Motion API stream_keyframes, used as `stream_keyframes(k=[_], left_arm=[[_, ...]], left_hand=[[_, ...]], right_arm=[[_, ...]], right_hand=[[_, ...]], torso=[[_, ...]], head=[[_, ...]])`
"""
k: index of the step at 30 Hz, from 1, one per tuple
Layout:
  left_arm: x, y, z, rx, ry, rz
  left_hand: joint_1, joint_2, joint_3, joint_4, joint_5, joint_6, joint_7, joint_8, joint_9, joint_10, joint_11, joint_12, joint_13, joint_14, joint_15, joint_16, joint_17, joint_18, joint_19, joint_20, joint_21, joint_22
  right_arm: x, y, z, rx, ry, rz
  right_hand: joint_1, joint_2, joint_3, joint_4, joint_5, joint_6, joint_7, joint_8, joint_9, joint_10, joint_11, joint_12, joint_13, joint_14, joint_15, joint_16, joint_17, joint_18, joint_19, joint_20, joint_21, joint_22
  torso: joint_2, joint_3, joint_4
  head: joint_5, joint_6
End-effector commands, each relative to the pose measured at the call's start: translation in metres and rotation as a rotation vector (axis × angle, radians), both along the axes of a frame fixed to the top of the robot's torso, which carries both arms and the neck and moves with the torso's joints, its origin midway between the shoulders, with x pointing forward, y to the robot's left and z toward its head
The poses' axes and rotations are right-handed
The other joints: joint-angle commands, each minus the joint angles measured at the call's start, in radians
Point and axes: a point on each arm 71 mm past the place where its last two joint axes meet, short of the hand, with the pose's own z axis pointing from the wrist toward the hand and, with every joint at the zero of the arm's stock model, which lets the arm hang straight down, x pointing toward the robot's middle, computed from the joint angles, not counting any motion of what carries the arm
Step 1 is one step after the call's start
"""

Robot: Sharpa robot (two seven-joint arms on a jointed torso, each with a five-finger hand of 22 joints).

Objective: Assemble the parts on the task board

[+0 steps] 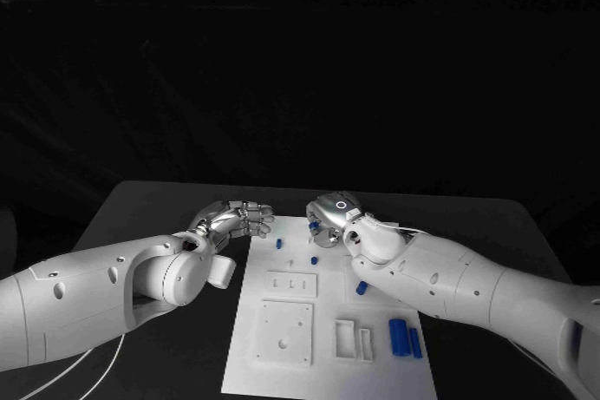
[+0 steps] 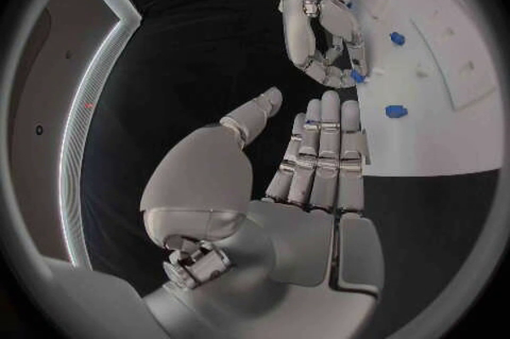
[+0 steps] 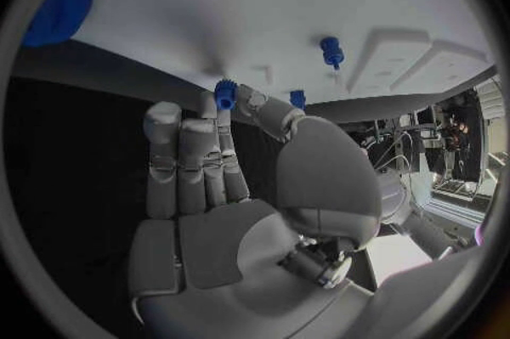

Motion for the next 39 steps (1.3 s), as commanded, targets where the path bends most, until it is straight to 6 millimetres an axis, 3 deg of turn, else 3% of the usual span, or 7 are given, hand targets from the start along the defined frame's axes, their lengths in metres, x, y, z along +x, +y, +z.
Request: stream_keyframes(k=[1,16,23,26,35,36,39], left_arm=[[0.000,-0.001,0.002,-0.007,-0.009,-0.002],[0.000,-0.001,0.002,-0.006,-0.008,-0.001],[0.000,0.000,0.002,-0.005,-0.008,0.002],[0.000,0.001,0.002,-0.005,-0.008,0.003],[0.001,0.005,0.002,-0.003,-0.009,0.011],[0.001,0.005,0.002,-0.003,-0.009,0.013],[0.001,0.007,0.002,-0.001,-0.011,0.017]], left_hand=[[-0.006,-0.004,0.005,-0.002,-0.005,0.002,0.001,0.001,-0.001,-0.007,-0.002,-0.006,0.001,0.003,-0.005,0.001,0.001,0.020,-0.003,-0.005,0.007,0.022],[-0.007,-0.005,0.006,-0.002,-0.005,0.001,0.002,0.001,-0.001,-0.008,-0.001,-0.006,0.001,0.003,-0.005,0.001,0.001,0.020,-0.003,-0.005,0.007,0.022],[-0.007,-0.005,0.006,-0.002,-0.005,0.001,0.002,0.001,-0.002,-0.008,-0.001,-0.007,0.001,0.003,-0.005,0.001,0.002,0.020,-0.004,-0.005,0.008,0.022],[-0.007,-0.005,0.006,-0.002,-0.005,0.001,0.002,0.001,-0.002,-0.008,-0.001,-0.007,0.001,0.003,-0.005,0.001,0.002,0.020,-0.004,-0.005,0.008,0.022],[-0.007,-0.005,0.006,-0.002,-0.005,0.001,0.002,0.001,-0.002,-0.009,-0.001,-0.007,0.001,0.003,-0.005,0.001,0.002,0.020,-0.004,-0.005,0.008,0.022],[-0.007,-0.006,0.006,-0.002,-0.005,0.001,0.002,0.001,-0.002,-0.010,0.000,-0.008,0.001,0.003,-0.005,0.001,0.002,0.020,-0.004,-0.005,0.008,0.022],[-0.007,-0.006,0.006,-0.003,-0.005,-0.001,0.002,0.000,-0.003,-0.013,0.001,-0.010,0.000,0.003,-0.004,0.000,0.002,0.020,-0.004,-0.005,0.008,0.021]], right_arm=[[-0.001,-0.001,-0.012,-0.035,0.066,0.000],[0.000,-0.002,-0.011,-0.018,0.065,-0.006],[-0.001,-0.003,-0.010,0.012,0.062,0.000],[-0.002,-0.004,-0.009,0.029,0.067,0.003],[-0.007,-0.005,-0.004,0.077,0.052,0.026],[-0.008,-0.006,-0.002,0.082,0.047,0.029],[-0.009,-0.007,0.006,0.111,0.037,0.037]], right_hand=[[-0.003,-0.017,-0.010,0.004,0.003,-0.011,0.006,-0.009,-0.002,-0.015,0.009,-0.010,-0.005,-0.021,-0.009,0.006,-0.003,0.080,0.003,-0.008,0.001,0.015],[0.019,-0.026,-0.017,0.010,0.003,-0.043,0.021,-0.032,-0.004,-0.050,0.023,-0.040,0.001,-0.022,0.005,0.011,-0.008,0.080,0.003,-0.010,-0.003,0.014],[0.028,-0.031,-0.013,0.014,0.003,-0.075,0.036,-0.054,-0.011,-0.093,0.042,-0.059,-0.008,-0.022,0.023,0.017,-0.011,0.080,0.001,-0.004,-0.005,0.014],[0.029,-0.037,-0.016,0.011,0.004,-0.111,0.050,-0.076,-0.022,-0.141,0.056,-0.062,-0.024,-0.025,0.037,0.017,-0.014,0.080,-0.002,-0.001,-0.008,0.014],[0.018,-0.041,-0.030,0.008,0.005,-0.143,0.035,-0.094,-0.033,-0.188,0.070,-0.063,-0.045,-0.029,0.050,0.018,-0.017,0.080,-0.004,0.002,-0.011,0.013],[0.006,-0.043,-0.043,0.004,0.004,-0.160,0.022,-0.103,-0.037,-0.213,0.076,-0.064,-0.053,-0.031,0.056,0.017,-0.018,0.080,-0.006,0.003,-0.012,0.014],[0.000,-0.044,-0.053,-0.002,0.004,-0.172,0.009,-0.109,-0.040,-0.231,0.081,-0.063,-0.060,-0.033,0.061,0.017,-0.018,0.080,-0.007,0.002,-0.013,0.013]], torso=[[0.000,0.0000,0.0002],[0.000,-0.0001,0.0004],[-0.001,0.0001,0.0002],[-0.001,0.0000,-0.0004],[-0.001,0.0001,-0.0007],[-0.001,0.0001,-0.0007],[-0.002,0.0003,-0.0014]], head=[[0.000,0.000],[-0.002,0.002],[-0.002,0.004],[-0.002,0.005],[-0.002,0.009],[-0.002,0.009],[-0.003,0.012]])
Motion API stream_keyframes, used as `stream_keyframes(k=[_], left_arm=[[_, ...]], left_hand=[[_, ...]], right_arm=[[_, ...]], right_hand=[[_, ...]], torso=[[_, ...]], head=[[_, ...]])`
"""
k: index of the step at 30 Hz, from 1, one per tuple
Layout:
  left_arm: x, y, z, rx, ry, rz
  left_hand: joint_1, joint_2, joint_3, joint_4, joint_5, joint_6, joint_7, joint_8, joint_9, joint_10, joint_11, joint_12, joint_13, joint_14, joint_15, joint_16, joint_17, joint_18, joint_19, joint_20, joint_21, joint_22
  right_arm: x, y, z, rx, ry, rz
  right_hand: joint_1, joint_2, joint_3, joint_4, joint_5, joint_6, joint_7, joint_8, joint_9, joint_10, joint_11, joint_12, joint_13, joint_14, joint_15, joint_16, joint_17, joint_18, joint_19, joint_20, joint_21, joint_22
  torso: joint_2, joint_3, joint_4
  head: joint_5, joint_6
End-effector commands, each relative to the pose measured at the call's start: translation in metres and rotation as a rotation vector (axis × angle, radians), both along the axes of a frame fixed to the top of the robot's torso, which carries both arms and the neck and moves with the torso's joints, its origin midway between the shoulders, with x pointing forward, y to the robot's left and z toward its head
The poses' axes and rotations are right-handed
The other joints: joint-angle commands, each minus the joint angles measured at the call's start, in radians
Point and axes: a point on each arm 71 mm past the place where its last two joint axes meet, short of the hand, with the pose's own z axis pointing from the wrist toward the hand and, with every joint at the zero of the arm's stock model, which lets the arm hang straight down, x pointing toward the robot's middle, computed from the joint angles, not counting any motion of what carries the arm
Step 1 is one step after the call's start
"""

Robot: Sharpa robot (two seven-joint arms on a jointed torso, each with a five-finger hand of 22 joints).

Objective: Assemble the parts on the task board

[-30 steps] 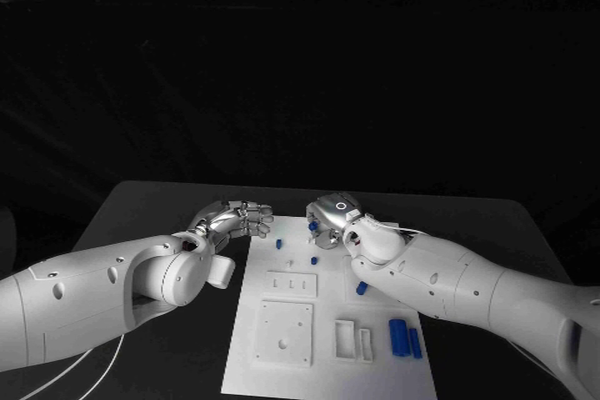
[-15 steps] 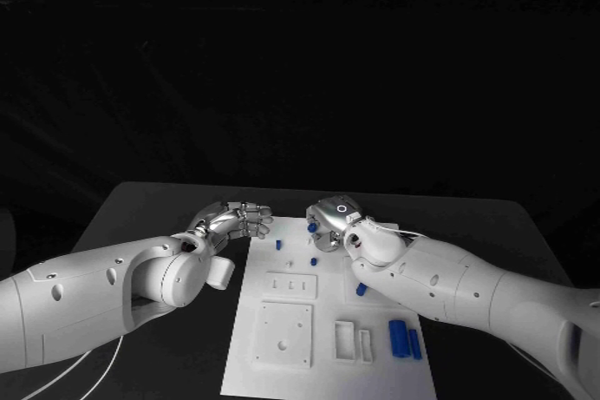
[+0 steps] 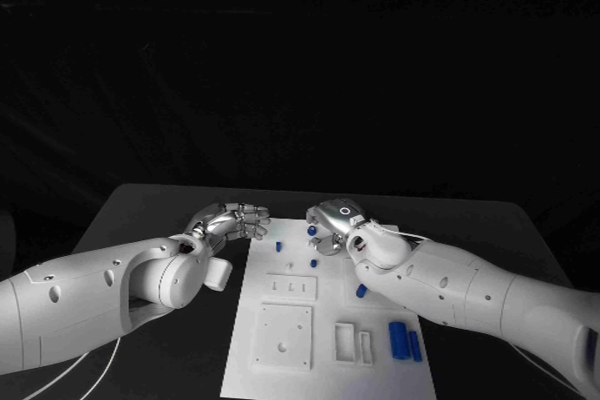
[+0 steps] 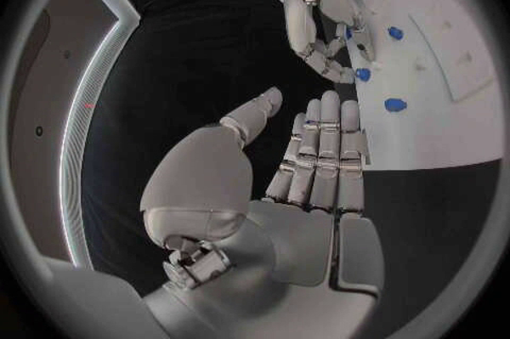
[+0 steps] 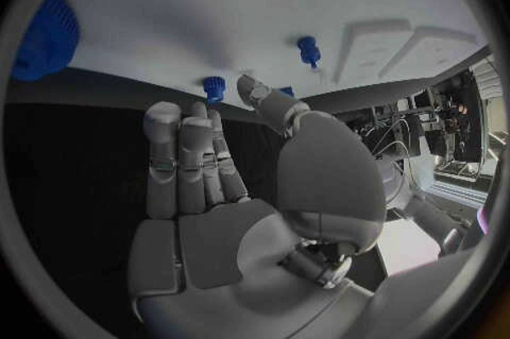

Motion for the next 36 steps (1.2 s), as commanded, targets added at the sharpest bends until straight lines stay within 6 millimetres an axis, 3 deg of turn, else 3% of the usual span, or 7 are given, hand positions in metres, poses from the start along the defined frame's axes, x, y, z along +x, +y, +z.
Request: stream_keyframes(k=[1,14,21,26,27,29,36], left_arm=[[0.001,0.001,0.002,-0.005,-0.011,0.004],[0.003,0.008,0.003,-0.002,-0.020,0.019],[0.004,0.010,0.003,-0.002,-0.022,0.022],[0.004,0.010,0.003,-0.002,-0.021,0.021],[0.004,0.010,0.003,-0.003,-0.021,0.020],[0.004,0.011,0.003,-0.002,-0.021,0.022],[0.005,0.011,0.003,-0.002,-0.021,0.020]], left_hand=[[-0.007,-0.006,0.004,-0.001,-0.005,-0.002,0.002,0.000,-0.001,-0.007,0.000,-0.006,0.000,0.003,-0.004,0.000,0.002,0.011,-0.004,-0.005,0.004,0.022],[-0.006,-0.005,0.005,-0.002,-0.005,-0.001,0.002,0.001,-0.002,-0.001,-0.001,-0.003,0.002,0.004,-0.005,0.000,0.003,0.011,-0.005,-0.005,0.006,0.022],[-0.006,-0.005,0.006,-0.002,-0.005,0.001,0.001,0.003,-0.002,0.001,-0.003,-0.001,0.003,0.004,-0.005,0.000,0.003,0.011,-0.005,-0.005,0.006,0.022],[-0.006,-0.005,0.006,-0.002,-0.005,0.001,0.001,0.003,-0.002,0.002,-0.003,-0.001,0.003,0.004,-0.005,0.000,0.003,0.011,-0.005,-0.005,0.007,0.022],[-0.006,-0.005,0.006,-0.002,-0.005,0.001,0.001,0.003,-0.002,0.001,-0.003,-0.001,0.003,0.004,-0.005,0.000,0.003,0.011,-0.005,-0.005,0.007,0.022],[-0.006,-0.005,0.006,-0.002,-0.005,0.001,0.001,0.003,-0.002,0.001,-0.003,-0.001,0.003,0.004,-0.005,0.000,0.003,0.011,-0.005,-0.005,0.007,0.022],[-0.006,-0.005,0.006,-0.002,-0.005,0.001,0.001,0.003,-0.002,0.001,-0.003,-0.001,0.003,0.004,-0.005,0.000,0.004,0.011,-0.005,-0.005,0.007,0.022]], right_arm=[[-0.002,-0.001,0.010,0.047,-0.018,0.019],[-0.001,-0.060,0.051,0.153,0.037,-0.049],[0.003,-0.106,0.051,0.154,0.134,-0.122],[0.008,-0.123,0.045,0.145,0.207,-0.164],[0.009,-0.124,0.044,0.140,0.220,-0.167],[0.010,-0.127,0.040,0.140,0.254,-0.176],[0.013,-0.127,0.025,0.135,0.305,-0.189]], right_hand=[[-0.009,0.004,-0.006,-0.004,0.005,-0.005,-0.010,-0.004,-0.001,-0.009,0.003,-0.003,-0.005,0.001,0.009,0.003,-0.001,0.085,-0.007,0.001,-0.006,0.013],[0.005,0.005,-0.001,0.003,0.003,0.035,0.042,0.023,0.005,0.142,-0.044,0.065,0.020,0.006,-0.036,0.015,-0.005,0.085,0.004,0.000,-0.002,0.016],[-0.010,0.006,-0.051,-0.003,0.007,0.038,0.018,0.023,0.006,0.258,-0.084,0.186,0.166,0.004,-0.075,0.021,-0.003,0.085,0.010,-0.013,0.005,0.018],[-0.022,0.009,-0.118,-0.019,0.025,0.030,0.004,0.010,0.000,0.261,-0.103,0.597,0.568,0.020,-0.099,0.067,0.032,0.085,0.036,-0.025,0.032,0.025],[-0.001,0.008,-0.126,-0.051,0.049,0.033,0.008,0.006,-0.003,0.086,-0.092,0.920,0.904,-0.004,-0.075,0.115,0.085,0.083,0.036,-0.046,0.069,0.026],[-0.051,0.017,-0.129,-0.007,0.057,0.017,0.019,-0.007,-0.010,0.046,-0.084,0.983,0.965,-0.009,-0.078,0.137,0.116,0.085,0.031,-0.046,0.100,0.027],[-0.063,0.026,-0.148,-0.006,0.079,0.002,0.023,-0.017,-0.014,0.132,-0.082,1.157,1.082,-0.017,-0.071,0.160,0.165,0.085,0.017,-0.060,0.154,0.025]], torso=[[-0.001,0.0004,-0.0015],[-0.004,0.0038,-0.0091],[-0.010,0.0091,-0.0220],[-0.010,0.0133,-0.0263],[-0.010,0.0127,-0.0257],[-0.009,0.0133,-0.0255],[-0.009,0.0121,-0.0256]], head=[[-0.001,0.004],[-0.005,0.020],[0.004,0.020],[0.008,0.021],[0.008,0.021],[0.008,0.021],[0.003,0.019]])
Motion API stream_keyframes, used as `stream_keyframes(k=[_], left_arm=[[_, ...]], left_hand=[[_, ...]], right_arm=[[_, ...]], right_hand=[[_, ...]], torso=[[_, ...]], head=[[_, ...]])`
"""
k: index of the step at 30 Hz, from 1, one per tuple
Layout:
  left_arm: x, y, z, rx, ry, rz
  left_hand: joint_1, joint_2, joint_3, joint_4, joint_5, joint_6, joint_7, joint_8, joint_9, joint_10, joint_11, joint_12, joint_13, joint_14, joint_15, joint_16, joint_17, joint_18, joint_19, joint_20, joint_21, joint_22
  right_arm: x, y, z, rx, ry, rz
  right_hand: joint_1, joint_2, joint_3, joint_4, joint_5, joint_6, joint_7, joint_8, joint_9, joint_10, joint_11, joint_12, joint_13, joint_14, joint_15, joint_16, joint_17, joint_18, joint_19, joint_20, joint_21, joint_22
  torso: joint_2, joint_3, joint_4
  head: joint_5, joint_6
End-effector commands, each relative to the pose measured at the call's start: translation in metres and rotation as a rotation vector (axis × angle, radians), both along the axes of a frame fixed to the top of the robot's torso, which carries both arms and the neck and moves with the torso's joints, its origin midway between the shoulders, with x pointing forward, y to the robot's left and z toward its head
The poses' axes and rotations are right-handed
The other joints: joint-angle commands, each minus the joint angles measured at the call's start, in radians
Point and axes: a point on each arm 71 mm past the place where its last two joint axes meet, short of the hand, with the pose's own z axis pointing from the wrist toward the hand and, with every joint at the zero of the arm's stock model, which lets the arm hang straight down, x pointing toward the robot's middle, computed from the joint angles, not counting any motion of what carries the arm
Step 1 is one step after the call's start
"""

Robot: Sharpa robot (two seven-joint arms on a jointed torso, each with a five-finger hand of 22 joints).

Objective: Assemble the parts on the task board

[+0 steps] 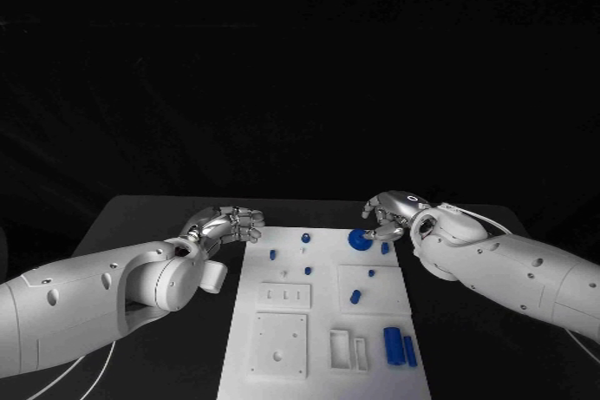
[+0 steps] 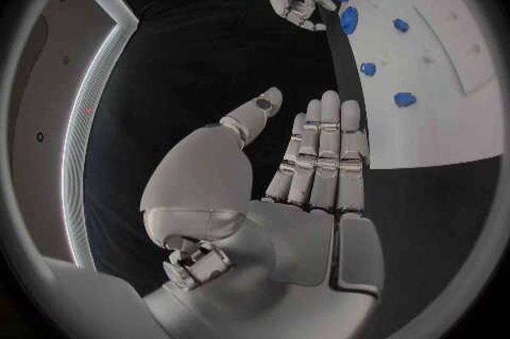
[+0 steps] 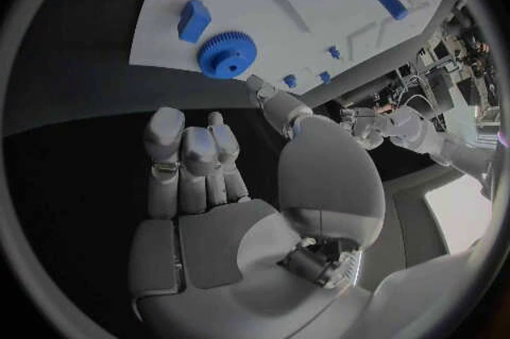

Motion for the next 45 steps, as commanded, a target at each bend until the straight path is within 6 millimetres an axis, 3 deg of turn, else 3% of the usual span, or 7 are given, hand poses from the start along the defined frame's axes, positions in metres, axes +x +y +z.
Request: stream_keyframes(k=[1,8,16,29,35,40,45], left_arm=[[0.000,-0.002,0.002,-0.010,-0.012,-0.012],[0.000,-0.003,0.001,-0.009,-0.011,-0.013],[0.001,-0.002,0.001,-0.007,-0.012,-0.011],[0.001,-0.002,0.001,-0.006,-0.010,-0.012],[0.001,-0.001,0.001,-0.005,-0.009,-0.011],[0.001,-0.001,0.001,-0.005,-0.009,-0.011],[0.001,0.000,0.001,-0.004,-0.008,-0.010]], left_hand=[[-0.007,-0.005,0.005,-0.002,-0.005,0.001,0.001,0.003,-0.001,0.003,-0.004,-0.001,0.001,0.004,-0.005,0.000,0.002,0.014,-0.005,-0.005,0.007,0.021],[-0.007,-0.004,0.005,-0.002,-0.005,0.001,0.002,0.003,-0.001,0.003,-0.004,-0.002,0.001,0.004,-0.005,0.000,0.002,0.014,-0.005,-0.005,0.007,0.021],[-0.007,-0.004,0.006,-0.002,-0.005,0.001,0.002,0.003,-0.002,0.003,-0.004,-0.002,0.001,0.004,-0.005,0.000,0.002,0.014,-0.005,-0.005,0.007,0.021],[-0.008,-0.004,0.006,-0.002,-0.005,0.000,0.002,0.003,-0.002,0.002,-0.003,-0.002,0.001,0.004,-0.005,0.000,0.002,0.014,-0.006,-0.005,0.008,0.021],[-0.008,-0.004,0.006,-0.002,-0.005,0.000,0.002,0.003,-0.002,0.002,-0.003,-0.002,0.001,0.004,-0.005,-0.001,0.002,0.014,-0.006,-0.005,0.008,0.021],[-0.008,-0.004,0.006,-0.002,-0.005,0.000,0.002,0.003,-0.002,0.002,-0.003,-0.002,0.001,0.003,-0.005,-0.001,0.002,0.014,-0.006,-0.005,0.008,0.021],[-0.007,-0.004,0.006,-0.002,-0.005,0.000,0.002,0.003,-0.002,0.002,-0.003,-0.002,0.001,0.003,-0.005,-0.001,0.002,0.014,-0.006,-0.005,0.008,0.021]], right_arm=[[0.001,0.002,-0.011,0.005,0.080,0.016],[0.000,0.004,-0.024,0.002,0.110,0.015],[0.000,0.006,-0.031,0.013,0.126,0.018],[0.001,0.004,-0.038,-0.007,0.152,0.010],[0.001,0.006,-0.039,-0.056,0.110,0.019],[-0.001,0.008,-0.043,-0.095,0.087,0.033],[-0.004,0.007,-0.049,-0.127,0.092,0.044]], right_hand=[[-0.009,0.004,-0.007,0.001,0.006,-0.003,0.003,-0.004,-0.002,0.018,0.003,0.020,0.042,0.000,0.005,0.006,0.007,0.100,0.001,-0.008,0.010,0.025],[-0.012,0.011,-0.011,0.002,0.009,-0.012,0.001,-0.008,-0.004,0.050,0.001,0.062,0.068,0.001,0.003,0.010,0.022,0.100,-0.002,-0.012,0.027,0.024],[-0.008,0.024,-0.004,0.003,0.006,-0.003,-0.001,-0.002,-0.002,0.063,-0.001,0.081,0.079,0.001,0.001,0.010,0.032,0.100,-0.006,-0.013,0.038,0.024],[-0.003,0.051,0.055,0.036,-0.044,0.032,-0.007,0.016,0.003,0.077,-0.007,0.101,0.088,0.003,-0.004,0.003,0.052,0.100,-0.016,-0.011,0.058,0.021],[0.022,0.059,0.084,0.027,-0.061,0.038,-0.007,0.018,0.003,0.078,-0.007,0.103,0.089,0.005,-0.005,0.000,0.058,0.100,-0.020,-0.012,0.064,0.021],[0.037,0.054,0.098,0.010,-0.062,0.039,-0.007,0.017,0.003,0.078,-0.007,0.104,0.088,0.006,-0.004,-0.002,0.063,0.100,-0.022,-0.011,0.069,0.021],[0.044,0.035,0.103,-0.004,-0.061,0.034,-0.007,0.014,0.000,0.074,-0.007,0.099,0.083,0.008,-0.004,-0.006,0.067,0.100,-0.023,-0.009,0.074,0.021]], torso=[[0.001,-0.0011,0.0014],[0.000,-0.0037,0.0048],[-0.001,-0.0050,0.0022],[-0.002,-0.0056,0.0027],[-0.002,-0.0050,0.0036],[-0.002,-0.0054,0.0039],[-0.003,-0.0049,0.0033]], head=[[-0.004,-0.002],[-0.005,-0.008],[0.000,-0.013],[-0.001,-0.015],[-0.002,-0.017],[0.000,-0.020],[0.000,-0.020]])
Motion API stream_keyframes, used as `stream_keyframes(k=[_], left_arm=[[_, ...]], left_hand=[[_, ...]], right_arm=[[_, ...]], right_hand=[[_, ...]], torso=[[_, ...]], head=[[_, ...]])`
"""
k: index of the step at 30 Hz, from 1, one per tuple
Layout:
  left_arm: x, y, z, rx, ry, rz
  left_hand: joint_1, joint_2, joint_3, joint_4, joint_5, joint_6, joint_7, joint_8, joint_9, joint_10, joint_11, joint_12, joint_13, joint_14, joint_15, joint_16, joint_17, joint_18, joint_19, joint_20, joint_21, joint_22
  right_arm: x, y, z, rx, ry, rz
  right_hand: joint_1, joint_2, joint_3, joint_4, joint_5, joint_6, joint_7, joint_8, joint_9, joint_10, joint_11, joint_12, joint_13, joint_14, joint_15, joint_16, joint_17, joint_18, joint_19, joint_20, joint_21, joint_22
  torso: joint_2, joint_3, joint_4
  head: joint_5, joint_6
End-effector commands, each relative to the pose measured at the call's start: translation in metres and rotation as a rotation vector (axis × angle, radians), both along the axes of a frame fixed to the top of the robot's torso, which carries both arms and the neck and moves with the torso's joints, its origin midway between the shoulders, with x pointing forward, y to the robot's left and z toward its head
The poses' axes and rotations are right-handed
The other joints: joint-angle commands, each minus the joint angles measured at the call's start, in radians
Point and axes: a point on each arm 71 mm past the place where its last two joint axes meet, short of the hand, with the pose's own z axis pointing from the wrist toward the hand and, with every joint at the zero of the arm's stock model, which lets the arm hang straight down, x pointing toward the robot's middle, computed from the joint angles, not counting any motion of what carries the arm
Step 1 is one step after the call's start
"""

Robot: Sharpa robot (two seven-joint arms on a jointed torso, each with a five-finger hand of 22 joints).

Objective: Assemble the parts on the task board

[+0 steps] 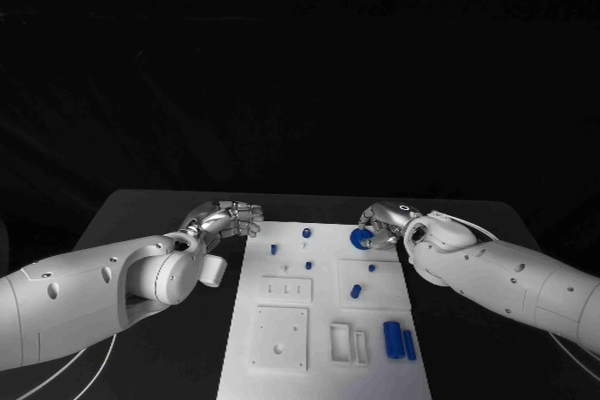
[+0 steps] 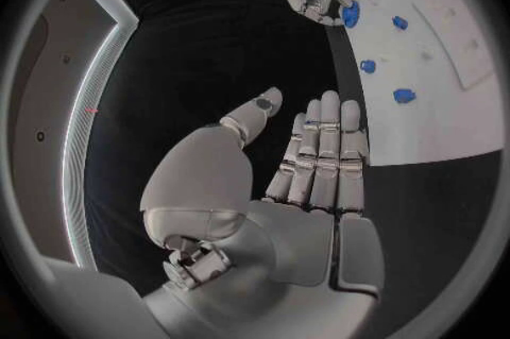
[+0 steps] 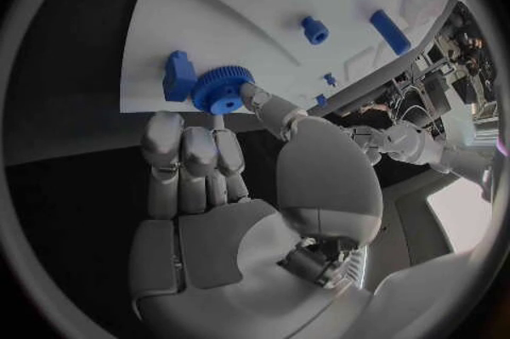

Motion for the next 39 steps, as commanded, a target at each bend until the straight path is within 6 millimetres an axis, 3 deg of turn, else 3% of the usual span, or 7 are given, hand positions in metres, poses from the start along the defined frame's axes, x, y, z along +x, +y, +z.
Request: stream_keyframes(k=[1,5,14,23,29,34,39], left_arm=[[0.000,-0.001,0.001,-0.006,-0.009,-0.012],[0.000,0.000,0.001,-0.005,-0.009,-0.010],[0.000,-0.001,0.001,-0.005,-0.009,-0.009],[0.000,0.000,0.001,-0.005,-0.009,-0.008],[0.000,0.000,0.001,-0.004,-0.009,-0.007],[-0.001,0.001,0.001,-0.004,-0.009,-0.005],[-0.001,0.001,0.001,-0.003,-0.009,-0.003]], left_hand=[[-0.007,-0.004,0.006,-0.002,-0.005,0.000,0.002,0.003,-0.001,0.002,-0.003,-0.002,0.002,0.003,-0.005,-0.001,0.001,0.011,-0.002,-0.001,0.004,0.021],[-0.007,-0.004,0.006,-0.002,-0.005,-0.001,0.002,0.003,-0.001,0.002,-0.003,-0.003,0.002,0.003,-0.005,-0.001,0.001,0.011,-0.002,-0.001,0.004,0.021],[-0.008,-0.004,0.006,-0.002,-0.005,-0.001,0.002,0.003,-0.002,0.001,-0.003,-0.003,0.001,0.003,-0.004,-0.001,0.001,0.011,-0.003,-0.001,0.004,0.021],[-0.008,-0.004,0.006,-0.002,-0.005,-0.001,0.002,0.003,-0.002,0.000,-0.003,-0.003,0.001,0.003,-0.004,-0.001,0.001,0.011,-0.003,-0.001,0.005,0.021],[-0.008,-0.004,0.007,-0.003,-0.005,-0.001,0.002,0.003,-0.002,0.000,-0.002,-0.004,0.001,0.003,-0.004,-0.001,0.001,0.011,-0.003,-0.001,0.005,0.021],[-0.008,-0.003,0.007,-0.003,-0.005,-0.001,0.002,0.003,-0.002,0.000,-0.002,-0.003,0.001,0.003,-0.004,-0.001,0.002,0.011,-0.003,-0.001,0.005,0.021],[-0.007,-0.003,0.007,-0.003,-0.005,-0.001,0.002,0.004,-0.002,0.000,-0.002,-0.003,0.001,0.003,-0.004,-0.001,0.002,0.011,-0.003,-0.001,0.005,0.021]], right_arm=[[-0.005,-0.002,-0.016,-0.083,0.033,0.026],[-0.006,-0.004,-0.019,-0.083,0.044,0.026],[-0.006,-0.005,-0.021,-0.060,0.081,0.026],[-0.006,-0.007,-0.022,-0.060,0.101,0.025],[-0.006,-0.008,-0.021,-0.089,0.068,0.028],[-0.006,-0.005,-0.016,-0.150,-0.045,0.043],[-0.008,0.000,-0.011,-0.188,-0.132,0.050]], right_hand=[[0.006,-0.013,0.001,-0.009,-0.002,-0.002,0.000,-0.002,-0.003,-0.009,0.000,0.001,0.083,0.005,-0.004,-0.006,0.003,0.117,-0.008,0.000,0.006,0.020],[0.015,-0.016,0.007,-0.021,0.007,-0.011,-0.002,-0.007,-0.006,-0.018,-0.001,-0.008,0.076,0.006,-0.006,-0.011,0.005,0.117,-0.011,0.002,0.007,0.020],[0.004,-0.011,0.010,-0.031,0.123,-0.022,-0.003,-0.011,-0.011,-0.022,-0.002,-0.010,0.071,0.010,-0.007,-0.021,0.015,0.117,-0.014,0.009,0.014,0.018],[0.002,0.001,0.015,-0.032,0.179,-0.017,-0.003,-0.006,-0.010,-0.025,-0.003,-0.012,0.068,0.012,-0.007,-0.027,0.022,0.117,-0.017,0.010,0.015,0.017],[0.002,0.019,0.022,-0.043,0.282,-0.011,-0.003,-0.001,-0.010,-0.026,-0.003,-0.011,0.067,0.014,-0.007,-0.033,0.030,0.117,-0.019,0.011,0.018,0.017],[0.004,0.025,0.020,-0.051,0.245,0.008,-0.003,0.009,-0.007,-0.019,-0.002,-0.006,0.069,0.016,-0.007,-0.035,0.035,0.117,-0.017,0.010,0.021,0.017],[0.012,0.015,0.048,-0.027,0.165,0.049,-0.009,0.027,-0.003,-0.003,-0.008,0.003,0.072,0.020,-0.011,-0.039,0.041,0.117,-0.012,0.009,0.022,0.014]], torso=[[0.000,-0.0002,-0.0006],[0.000,0.0005,-0.0009],[0.000,-0.0003,0.0002],[0.000,-0.0005,-0.0002],[-0.001,-0.0006,-0.0005],[-0.001,-0.0013,-0.0006],[-0.001,-0.0006,-0.0006]], head=[[0.001,-0.002],[0.000,-0.001],[-0.001,0.003],[-0.002,0.003],[-0.002,0.003],[-0.003,0.003],[-0.004,0.005]])
